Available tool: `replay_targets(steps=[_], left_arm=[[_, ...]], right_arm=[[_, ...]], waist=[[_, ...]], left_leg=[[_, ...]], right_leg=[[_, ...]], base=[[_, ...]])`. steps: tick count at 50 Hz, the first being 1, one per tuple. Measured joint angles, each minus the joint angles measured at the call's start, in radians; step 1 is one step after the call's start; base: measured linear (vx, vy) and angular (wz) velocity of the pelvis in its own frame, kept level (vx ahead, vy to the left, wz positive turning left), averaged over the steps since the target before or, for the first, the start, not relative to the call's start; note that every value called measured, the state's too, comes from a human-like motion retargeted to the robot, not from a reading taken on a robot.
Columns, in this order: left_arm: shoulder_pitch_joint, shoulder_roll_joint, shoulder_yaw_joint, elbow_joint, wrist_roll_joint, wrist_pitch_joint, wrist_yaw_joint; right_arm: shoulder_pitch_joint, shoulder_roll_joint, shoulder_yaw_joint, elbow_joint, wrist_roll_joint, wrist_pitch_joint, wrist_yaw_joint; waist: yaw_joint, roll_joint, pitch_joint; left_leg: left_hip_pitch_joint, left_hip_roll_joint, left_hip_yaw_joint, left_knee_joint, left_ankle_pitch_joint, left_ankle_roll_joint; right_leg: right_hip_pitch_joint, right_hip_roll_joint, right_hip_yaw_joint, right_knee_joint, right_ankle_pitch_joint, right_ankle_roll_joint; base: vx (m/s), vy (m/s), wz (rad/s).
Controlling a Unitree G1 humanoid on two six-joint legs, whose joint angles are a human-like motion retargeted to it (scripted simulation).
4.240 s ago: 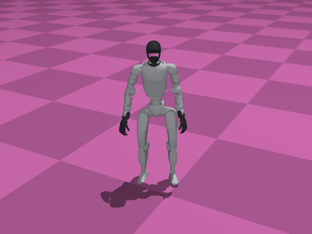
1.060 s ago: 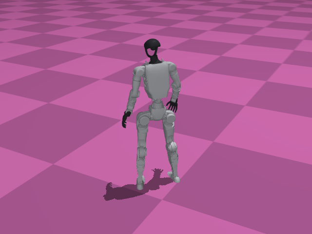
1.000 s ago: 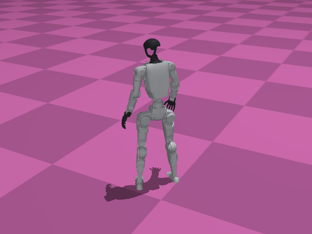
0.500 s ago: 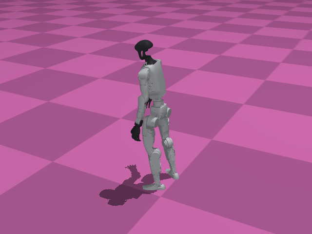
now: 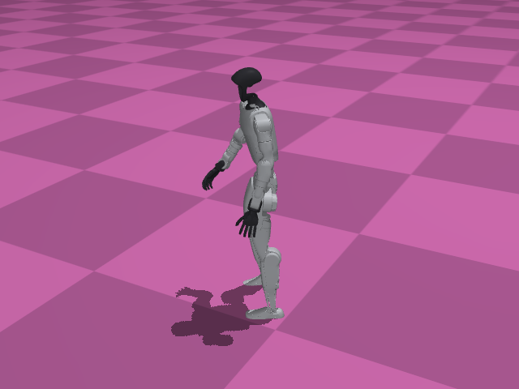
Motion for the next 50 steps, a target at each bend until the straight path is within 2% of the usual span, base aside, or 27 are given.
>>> replay_targets(steps=[5,12,15,20,25,29,32,35,37,40,45,50], left_arm=[[0.01,-0.036,0.032,0.001,0.029,-0.009,0.003],[0.024,-0.058,0.034,0.002,0.04,0.022,-0.026],[0.023,-0.054,0.036,0.022,0.046,0.039,-0.042],[0.034,-0.044,0.055,0.063,0.047,0.05,-0.05],[0.031,-0.034,0.081,0.09,0.035,0.052,-0.051],[0.018,-0.033,0.07,0.091,0.019,0.053,-0.046],[-0.002,-0.031,0.04,0.085,0.008,0.054,-0.038],[-0.032,-0.027,0.008,0.078,0.004,0.048,-0.024],[-0.051,-0.023,-0.007,0.071,0.008,0.043,-0.016],[-0.071,-0.02,-0.016,0.046,0.001,0.033,-0.007],[-0.08,-0.022,-0.033,-0.012,-0.032,0.024,-0.006],[-0.064,-0.024,-0.069,-0.037,-0.05,0.003,0.011]], right_arm=[[0.019,-0.037,-0.034,0.012,-0.004,-0.006,0.016],[0.022,-0.068,-0.071,0.089,0.019,0.037,0.03],[0.005,-0.062,-0.083,0.133,0.031,0.052,0.033],[0.017,-0.041,-0.094,0.138,0.04,0.048,0.028],[0.046,-0.021,-0.099,0.095,0.028,0.033,0.032],[0.064,-0.014,-0.095,0.071,0.031,0.025,0.036],[0.068,-0.01,-0.086,0.066,0.042,0.022,0.034],[0.071,-0.006,-0.069,0.064,0.046,0.016,0.034],[0.073,-0.001,-0.055,0.062,0.039,0.008,0.03],[0.076,0.002,-0.033,0.051,0.026,-0.001,0.029],[0.07,-0.008,-0.016,0.023,0.023,0.0,0.03],[0.081,-0.011,-0.006,0.014,0.031,0.001,0.009]], waist=[[0.06,0.01,-0.009],[0.078,-0.013,-0.011],[0.077,-0.028,-0.013],[0.061,-0.039,-0.033],[0.035,-0.028,-0.066],[0.025,-0.003,-0.069],[0.019,0.031,-0.048],[0.014,0.063,-0.011],[0.009,0.066,0.002],[-0.005,0.07,0.017],[-0.037,0.078,0.031],[-0.061,0.042,0.027]], left_leg=[[-0.036,0.0,-0.019,-0.006,0.019,0.006],[-0.087,0.01,0.345,0.088,-0.045,0.069],[-0.101,0.003,0.402,0.153,-0.088,0.087],[-0.084,0.013,0.499,0.195,-0.139,0.072],[-0.04,0.06,0.675,0.153,-0.105,0.045],[-0.018,0.071,0.615,0.096,-0.088,0.022],[0.001,0.09,0.529,0.079,-0.086,0.012],[0.024,0.111,0.447,0.092,-0.092,0.005],[0.024,0.105,0.389,0.104,-0.089,0.007],[0.019,0.092,0.295,0.122,-0.087,0.008],[0.014,0.066,0.133,0.123,-0.074,0.01],[0.026,-0.001,-0.028,0.081,-0.054,0.013]], right_leg=[[0.016,-0.016,-0.089,-0.043,0.018,0.033],[0.017,-0.067,-0.237,-0.06,0.023,0.045],[0.015,-0.084,-0.294,-0.059,0.021,0.045],[0.027,-0.089,-0.397,-0.062,0.016,0.046],[0.05,-0.069,-0.517,-0.073,0.007,0.046],[0.078,-0.056,-0.603,-0.046,-0.003,0.017],[0.074,-0.067,-0.642,0.077,-0.011,-0.068],[0.025,-0.093,-0.59,0.297,-0.042,-0.153],[-0.038,-0.103,-0.501,0.428,-0.074,-0.169],[-0.095,-0.089,-0.392,0.508,-0.107,-0.168],[-0.092,-0.034,-0.257,0.353,-0.101,-0.155],[-0.036,0.042,0.06,0.075,-0.031,-0.051]], base=[[-0.02,-0.19,0.72],[-0.04,-0.13,1.14],[-0.03,-0.06,1.03],[0.0,0.0,1.06],[0.01,0.08,1.17],[0.01,0.15,1.12],[0.03,0.17,1.22],[0.05,0.14,1.4],[0.05,0.1,1.54],[0.06,0.06,1.63],[0.08,-0.01,1.72],[0.09,-0.11,1.78]])
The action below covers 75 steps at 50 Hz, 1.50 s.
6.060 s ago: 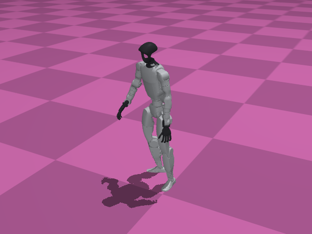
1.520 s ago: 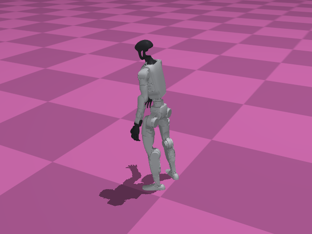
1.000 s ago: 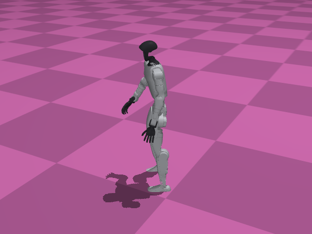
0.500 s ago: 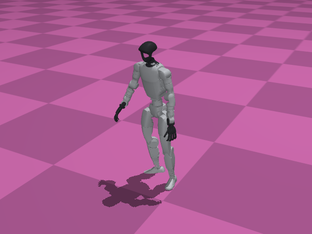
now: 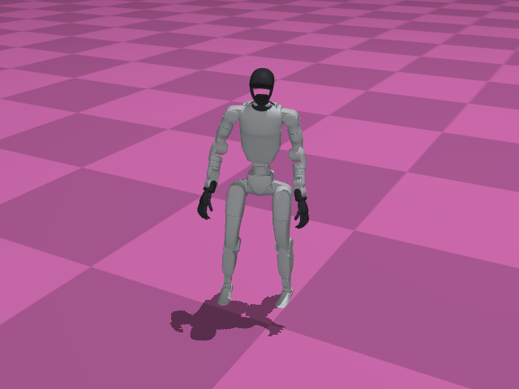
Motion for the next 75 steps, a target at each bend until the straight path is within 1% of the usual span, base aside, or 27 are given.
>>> replay_targets(steps=[2,3,5,8,10,12,17,20,22,25,27,29,32,35,37,39,40,43,47,53,55,57,62,65,70,73,75], left_arm=[[0.002,-0.001,-0.006,0.005,0.008,-0.005,0.008],[0.001,-0.003,-0.006,0.01,0.016,-0.007,0.012],[-0.001,-0.007,-0.002,0.024,0.037,-0.008,0.023],[0.0,-0.017,0.012,0.049,0.071,-0.01,0.045],[0.003,-0.024,0.02,0.064,0.087,-0.009,0.057],[0.005,-0.028,0.025,0.073,0.093,0.0,0.058],[0.002,-0.023,0.033,0.084,0.086,0.038,0.023],[0.011,-0.012,0.042,0.088,0.086,0.056,-0.003],[0.024,-0.004,0.053,0.095,0.09,0.063,-0.015],[0.045,0.007,0.074,0.109,0.096,0.067,-0.023],[0.058,0.012,0.089,0.123,0.097,0.066,-0.021],[0.067,0.015,0.101,0.141,0.094,0.064,-0.017],[0.08,0.015,0.106,0.164,0.08,0.06,-0.01],[0.081,0.015,0.096,0.177,0.059,0.058,-0.002],[0.076,0.017,0.084,0.178,0.049,0.055,0.006],[0.068,0.019,0.075,0.174,0.045,0.051,0.014],[0.064,0.02,0.072,0.171,0.043,0.049,0.019],[0.049,0.021,0.068,0.147,0.04,0.041,0.026],[0.035,0.017,0.062,0.095,0.027,0.032,0.024],[0.041,0.007,0.034,0.026,0.014,0.005,0.023],[0.042,0.004,0.031,0.016,0.023,-0.003,0.018],[0.037,-0.001,0.037,0.018,0.042,-0.011,0.007],[0.024,-0.016,0.063,0.036,0.101,-0.034,-0.032],[0.017,-0.018,0.066,0.039,0.122,-0.028,-0.051],[0.009,0.0,0.053,0.034,0.119,0.016,-0.064],[0.02,0.016,0.058,0.039,0.113,0.038,-0.064],[0.032,0.026,0.068,0.048,0.109,0.047,-0.064]], right_arm=[[-0.001,0.0,0.004,0.007,0.0,0.0,-0.005],[-0.003,0.0,0.006,0.012,0.0,-0.001,-0.007],[-0.009,-0.002,0.007,0.025,-0.001,-0.004,-0.011],[-0.011,-0.011,0.003,0.042,-0.007,-0.013,-0.013],[-0.012,-0.021,0.001,0.052,-0.011,-0.016,-0.012],[-0.018,-0.033,0.0,0.063,-0.014,-0.008,-0.01],[-0.065,-0.06,-0.012,0.097,-0.022,0.037,-0.001],[-0.089,-0.066,-0.031,0.107,-0.019,0.057,0.005],[-0.094,-0.066,-0.047,0.099,-0.013,0.06,0.006],[-0.087,-0.062,-0.065,0.071,-0.003,0.051,0.006],[-0.077,-0.058,-0.071,0.046,-0.002,0.04,0.006],[-0.067,-0.052,-0.073,0.024,-0.006,0.029,0.006],[-0.052,-0.039,-0.069,0.004,-0.015,0.017,0.003],[-0.045,-0.02,-0.062,0.001,-0.017,0.012,-0.008],[-0.042,-0.003,-0.055,0.007,-0.013,0.009,-0.02],[-0.039,0.013,-0.043,0.014,-0.011,0.004,-0.032],[-0.038,0.021,-0.037,0.017,-0.012,0.001,-0.037],[-0.032,0.038,-0.017,0.023,-0.022,-0.004,-0.043],[-0.021,0.046,-0.004,0.017,-0.035,-0.003,-0.031],[0.008,0.042,0.008,0.002,-0.031,0.0,-0.015],[0.011,0.039,0.012,0.009,-0.027,0.0,-0.009],[0.004,0.036,0.014,0.033,-0.024,-0.003,0.001],[-0.027,0.021,0.018,0.135,-0.03,-0.006,0.03],[-0.055,0.003,0.025,0.191,-0.031,0.007,0.037],[-0.108,-0.033,0.015,0.199,-0.022,0.046,0.024],[-0.124,-0.047,-0.01,0.155,-0.008,0.054,0.015],[-0.126,-0.052,-0.029,0.116,0.005,0.051,0.012]], waist=[[0.007,-0.016,-0.005],[0.015,-0.02,-0.007],[0.034,-0.023,-0.013],[0.067,-0.019,-0.027],[0.086,-0.019,-0.036],[0.098,-0.023,-0.042],[0.1,-0.055,-0.042],[0.095,-0.077,-0.045],[0.093,-0.087,-0.051],[0.089,-0.094,-0.067],[0.084,-0.091,-0.08],[0.079,-0.084,-0.09],[0.071,-0.07,-0.094],[0.059,-0.054,-0.077],[0.049,-0.041,-0.056],[0.039,-0.03,-0.036],[0.035,-0.026,-0.028],[0.023,-0.015,-0.014],[0.004,-0.004,-0.007],[-0.014,-0.033,-0.019],[-0.004,-0.044,-0.026],[0.016,-0.045,-0.032],[0.081,-0.035,-0.049],[0.111,-0.035,-0.051],[0.126,-0.059,-0.042],[0.125,-0.076,-0.046],[0.122,-0.084,-0.054]], left_leg=[[0.004,-0.024,-0.054,-0.024,0.014,0.0],[0.005,-0.031,-0.078,-0.036,0.022,-0.001],[0.004,-0.04,-0.129,-0.058,0.039,-0.005],[-0.01,-0.043,-0.198,-0.09,0.063,-0.009],[-0.027,-0.044,-0.198,-0.1,0.072,-0.006],[-0.054,-0.042,-0.105,-0.084,0.061,0.005],[-0.12,-0.022,0.325,0.034,-0.042,0.062],[-0.138,-0.013,0.492,0.119,-0.098,0.094],[-0.14,-0.007,0.546,0.16,-0.125,0.097],[-0.125,0.011,0.606,0.179,-0.151,0.078],[-0.103,0.03,0.645,0.153,-0.139,0.056],[-0.079,0.047,0.666,0.106,-0.097,0.034],[-0.051,0.063,0.64,0.04,-0.032,0.005],[-0.036,0.074,0.57,0.018,-0.013,-0.007],[-0.031,0.084,0.518,0.03,-0.015,-0.005],[-0.03,0.091,0.466,0.051,-0.02,-0.001],[-0.031,0.093,0.44,0.062,-0.022,0.001],[-0.036,0.09,0.358,0.08,-0.024,0.004],[-0.028,0.072,0.243,0.058,-0.011,0.007],[-0.007,0.005,0.073,-0.018,0.021,0.009],[-0.007,-0.014,0.029,-0.039,0.033,0.002],[-0.013,-0.022,-0.01,-0.057,0.048,-0.011],[-0.043,-0.029,-0.103,-0.099,0.084,-0.034],[-0.072,-0.032,-0.051,-0.096,0.076,-0.021],[-0.126,-0.029,0.273,0.002,0.007,0.045],[-0.138,-0.03,0.402,0.07,-0.046,0.079],[-0.136,-0.027,0.458,0.101,-0.082,0.084]], right_leg=[[0.019,0.005,0.079,-0.059,0.039,0.027],[0.026,0.001,0.086,-0.072,0.052,0.033],[0.035,-0.012,0.051,-0.082,0.063,0.035],[0.047,-0.037,-0.047,-0.095,0.061,0.044],[0.054,-0.053,-0.104,-0.11,0.064,0.058],[0.059,-0.071,-0.158,-0.12,0.067,0.072],[0.058,-0.132,-0.3,-0.117,0.061,0.093],[0.063,-0.161,-0.377,-0.122,0.057,0.099],[0.072,-0.169,-0.423,-0.129,0.055,0.101],[0.086,-0.169,-0.488,-0.135,0.046,0.106],[0.095,-0.16,-0.529,-0.135,0.038,0.108],[0.108,-0.147,-0.572,-0.135,0.029,0.105],[0.131,-0.129,-0.631,-0.12,0.015,0.086],[0.141,-0.122,-0.651,-0.056,-0.007,0.031],[0.122,-0.118,-0.608,0.035,-0.036,-0.019],[0.082,-0.111,-0.536,0.145,-0.072,-0.056],[0.059,-0.107,-0.497,0.199,-0.09,-0.068],[0.008,-0.093,-0.415,0.288,-0.116,-0.079],[-0.005,-0.062,-0.318,0.237,-0.111,-0.066],[0.029,-0.001,-0.003,-0.003,-0.024,0.02],[0.038,-0.004,0.045,-0.048,0.007,0.036],[0.044,-0.017,0.018,-0.063,0.017,0.038],[0.061,-0.047,-0.118,-0.095,0.026,0.052],[0.067,-0.068,-0.194,-0.111,0.033,0.067],[0.062,-0.12,-0.327,-0.107,0.035,0.077],[0.063,-0.143,-0.4,-0.113,0.04,0.084],[0.068,-0.151,-0.448,-0.119,0.042,0.088]], base=[[0.07,-0.15,1.5],[0.06,-0.16,1.35],[0.04,-0.17,1.24],[0.0,-0.17,1.24],[-0.03,-0.16,1.35],[-0.04,-0.14,1.47],[-0.05,-0.1,1.57],[-0.03,-0.04,1.39],[0.0,0.0,1.21],[0.03,0.05,1.11],[0.05,0.09,1.05],[0.06,0.12,0.99],[0.06,0.14,0.93],[0.06,0.15,1.05],[0.06,0.12,1.21],[0.07,0.09,1.31],[0.07,0.06,1.36],[0.08,0.03,1.41],[0.09,-0.03,1.53],[0.08,-0.11,1.55],[0.05,-0.15,1.22],[0.02,-0.16,1.05],[-0.02,-0.17,1.08],[-0.06,-0.16,1.34],[-0.06,-0.11,1.47],[-0.04,-0.06,1.32],[-0.02,-0.02,1.21]])
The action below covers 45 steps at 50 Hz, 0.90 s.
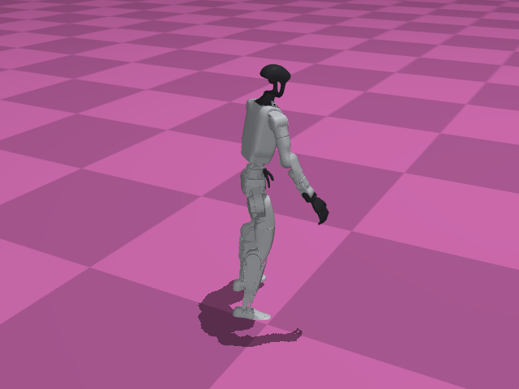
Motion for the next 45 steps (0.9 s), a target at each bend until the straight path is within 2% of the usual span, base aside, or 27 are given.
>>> replay_targets(steps=[5,10,12,15,17,20,24,28,33,35,41,45], left_arm=[[0.032,0.012,0.037,0.038,-0.005,0.007,0.002],[0.041,0.001,0.05,0.093,-0.008,0.005,-0.001],[0.038,-0.005,0.042,0.11,-0.012,0.006,-0.005],[0.03,-0.012,0.023,0.123,-0.018,0.005,-0.006],[0.024,-0.013,0.012,0.123,-0.018,0.001,-0.002],[0.021,-0.011,0.002,0.109,-0.013,-0.011,0.014],[0.028,-0.01,-0.004,0.065,-0.017,-0.024,0.037],[0.035,-0.013,-0.02,0.018,-0.032,-0.035,0.046],[0.053,-0.016,-0.047,-0.009,-0.044,-0.055,0.063],[0.049,-0.019,-0.045,-0.005,-0.038,-0.059,0.066],[0.036,-0.044,0.012,-0.002,0.002,-0.063,0.059],[0.046,-0.055,0.032,-0.031,0.011,-0.052,0.04]], right_arm=[[0.017,0.004,-0.031,-0.08,0.023,-0.025,0.002],[0.039,0.015,-0.031,-0.094,0.003,-0.038,0.008],[0.047,0.02,-0.03,-0.086,-0.007,-0.038,0.009],[0.06,0.033,-0.028,-0.07,-0.012,-0.038,0.01],[0.069,0.043,-0.022,-0.062,-0.013,-0.042,0.01],[0.083,0.057,-0.006,-0.056,-0.019,-0.054,0.005],[0.099,0.064,0.011,-0.061,-0.032,-0.064,-0.002],[0.104,0.058,0.018,-0.068,-0.033,-0.064,-0.004],[0.117,0.055,0.03,-0.063,-0.033,-0.06,-0.02],[0.113,0.056,0.031,-0.051,-0.031,-0.057,-0.021],[0.09,0.059,0.021,0.007,-0.015,-0.055,-0.009],[0.066,0.055,0.03,0.028,-0.015,-0.037,0.0]], waist=[[-0.015,0.005,-0.035],[-0.035,0.037,-0.059],[-0.041,0.053,-0.052],[-0.051,0.087,-0.028],[-0.057,0.108,-0.008],[-0.071,0.117,0.013],[-0.095,0.122,0.027],[-0.118,0.125,0.037],[-0.136,0.088,0.031],[-0.128,0.073,0.027],[-0.056,0.067,0.007],[-0.023,0.05,0.001]], left_leg=[[0.041,0.039,0.127,-0.003,-0.04,-0.039],[0.074,0.081,0.119,-0.077,0.036,-0.09],[0.083,0.087,0.062,-0.1,0.046,-0.102],[0.102,0.106,-0.028,-0.115,0.053,-0.108],[0.115,0.119,-0.083,-0.111,0.056,-0.109],[0.124,0.116,-0.165,-0.1,0.059,-0.11],[0.127,0.1,-0.273,-0.092,0.067,-0.113],[0.133,0.081,-0.377,-0.104,0.081,-0.108],[0.145,0.021,-0.502,-0.138,0.102,-0.095],[0.148,-0.001,-0.544,-0.154,0.111,-0.093],[0.124,-0.014,-0.61,-0.182,0.133,-0.093],[0.078,-0.009,-0.436,-0.134,0.099,-0.069]], right_leg=[[0.017,0.012,-0.122,-0.004,-0.013,0.005],[0.06,0.048,-0.252,-0.012,-0.028,-0.001],[0.081,0.055,-0.299,0.008,-0.026,-0.027],[0.087,0.052,-0.323,0.11,-0.03,-0.114],[0.051,0.044,-0.262,0.24,-0.055,-0.172],[-0.039,0.039,-0.104,0.43,-0.109,-0.197],[-0.105,0.067,0.046,0.49,-0.138,-0.186],[-0.106,0.108,0.17,0.367,-0.125,-0.172],[-0.062,0.159,0.453,0.118,-0.044,-0.08],[-0.043,0.155,0.506,0.056,0.001,-0.056],[-0.013,0.117,0.39,0.0,0.034,-0.041],[-0.011,0.088,0.305,-0.012,0.038,-0.011]], base=[[0.01,0.04,1.21],[0.02,0.12,1.25],[0.02,0.15,1.29],[0.04,0.15,1.35],[0.05,0.12,1.39],[0.06,0.08,1.44],[0.08,0.02,1.45],[0.09,-0.04,1.42],[0.1,-0.13,1.37],[0.07,-0.17,1.08],[0.02,-0.19,0.87],[-0.02,-0.18,1.09]])
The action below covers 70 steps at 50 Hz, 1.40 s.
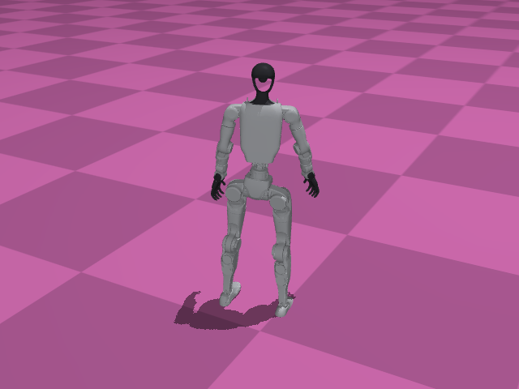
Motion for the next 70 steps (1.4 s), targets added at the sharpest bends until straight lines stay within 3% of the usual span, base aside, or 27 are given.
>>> replay_targets(steps=[4,8,15,20,25,28,33,37,42,50,55,61,65,70], left_arm=[[0.004,0.005,-0.009,-0.007,0.002,0.024,-0.025],[0.008,0.015,-0.01,0.02,0.013,0.044,-0.04],[0.011,0.027,0.033,0.07,0.008,0.061,-0.048],[0.016,0.024,0.042,0.078,-0.022,0.064,-0.053],[0.01,0.022,-0.003,0.098,-0.046,0.071,-0.047],[-0.001,0.025,-0.023,0.11,-0.045,0.066,-0.034],[0.005,0.034,-0.025,0.08,-0.06,0.045,-0.011],[0.023,0.037,-0.038,0.031,-0.095,0.028,-0.003],[0.035,0.039,-0.067,0.003,-0.105,0.008,0.007],[0.017,0.01,-0.038,-0.011,-0.036,-0.018,-0.004],[0.019,0.001,-0.037,-0.027,-0.02,-0.001,-0.031],[0.021,0.018,-0.034,0.012,-0.002,0.035,-0.051],[0.045,0.03,-0.01,0.042,0.003,0.043,-0.054],[0.038,0.04,0.038,0.087,-0.01,0.045,-0.065]], right_arm=[[-0.039,-0.004,0.005,-0.008,-0.008,0.024,0.004],[-0.058,-0.003,-0.013,-0.042,-0.004,0.03,0.004],[-0.044,0.003,-0.045,-0.091,-0.004,0.02,0.007],[-0.042,-0.001,-0.049,-0.076,-0.014,0.02,0.01],[-0.044,0.0,-0.062,-0.068,0.014,0.024,0.004],[-0.039,0.003,-0.061,-0.079,0.025,0.015,-0.001],[-0.033,0.011,-0.044,-0.101,0.029,-0.003,-0.013],[-0.038,0.014,-0.026,-0.108,0.034,-0.005,-0.019],[-0.039,0.021,-0.002,-0.102,0.036,-0.001,-0.028],[-0.047,0.012,0.02,-0.056,0.014,-0.016,0.004],[-0.057,-0.01,0.026,-0.044,0.005,0.003,0.025],[-0.073,-0.01,0.004,-0.038,0.004,0.029,0.021],[-0.045,0.002,-0.016,-0.061,0.011,0.021,0.018],[-0.004,0.01,-0.038,-0.106,0.014,0.005,0.04]], waist=[[-0.004,-0.025,0.0],[-0.017,-0.039,-0.008],[-0.043,-0.025,-0.044],[-0.071,0.014,-0.043],[-0.104,0.077,0.001],[-0.118,0.097,0.025],[-0.14,0.104,0.038],[-0.165,0.102,0.04],[-0.169,0.066,0.034],[-0.07,0.07,0.018],[-0.046,0.061,0.019],[-0.059,0.019,0.014],[-0.068,0.003,-0.018],[-0.084,0.01,-0.055]], left_leg=[[-0.044,0.012,0.251,0.101,-0.071,0.042],[-0.049,0.021,0.396,0.17,-0.13,0.065],[0.018,0.081,0.624,0.163,-0.134,0.021],[0.052,0.097,0.548,0.065,-0.077,-0.008],[0.064,0.13,0.405,0.04,-0.057,-0.017],[0.064,0.135,0.328,0.054,-0.053,-0.023],[0.057,0.12,0.199,0.057,-0.045,-0.033],[0.055,0.097,0.091,0.037,-0.032,-0.024],[0.054,0.034,-0.035,-0.002,-0.007,-0.005],[0.019,0.015,-0.177,-0.07,0.054,-0.013],[-0.034,0.006,-0.015,-0.011,0.044,0.02],[-0.076,-0.001,0.273,0.162,-0.061,0.063],[-0.047,0.035,0.454,0.176,-0.093,0.048],[-0.006,0.078,0.596,0.089,-0.051,-0.009]], right_leg=[[-0.001,-0.034,-0.099,0.0,-0.006,0.008],[0.005,-0.053,-0.199,0.0,-0.012,0.01],[0.032,-0.043,-0.393,-0.003,-0.033,0.013],[0.067,-0.024,-0.524,0.015,-0.046,-0.017],[0.05,-0.045,-0.579,0.208,-0.043,-0.171],[-0.028,-0.065,-0.468,0.39,-0.07,-0.218],[-0.118,-0.03,-0.231,0.467,-0.132,-0.183],[-0.098,0.03,-0.034,0.286,-0.121,-0.134],[-0.041,0.049,0.191,0.052,-0.029,-0.05],[-0.007,0.001,0.037,-0.012,-0.009,-0.007],[0.002,-0.033,-0.081,-0.008,-0.014,0.006],[0.004,-0.082,-0.211,0.017,-0.028,0.0],[0.016,-0.084,-0.293,0.008,-0.034,0.007],[0.032,-0.049,-0.395,-0.02,-0.034,0.016]], base=[[-0.03,-0.12,1.32],[-0.02,-0.06,1.33],[-0.01,0.03,1.41],[-0.02,0.13,1.37],[-0.02,0.15,1.35],[0.01,0.09,1.35],[0.04,0.01,1.36],[0.06,-0.07,1.46],[0.06,-0.14,1.39],[0.0,-0.19,1.03],[-0.04,-0.17,1.3],[-0.02,-0.09,1.21],[0.01,0.0,0.99],[0.01,0.08,0.93]])
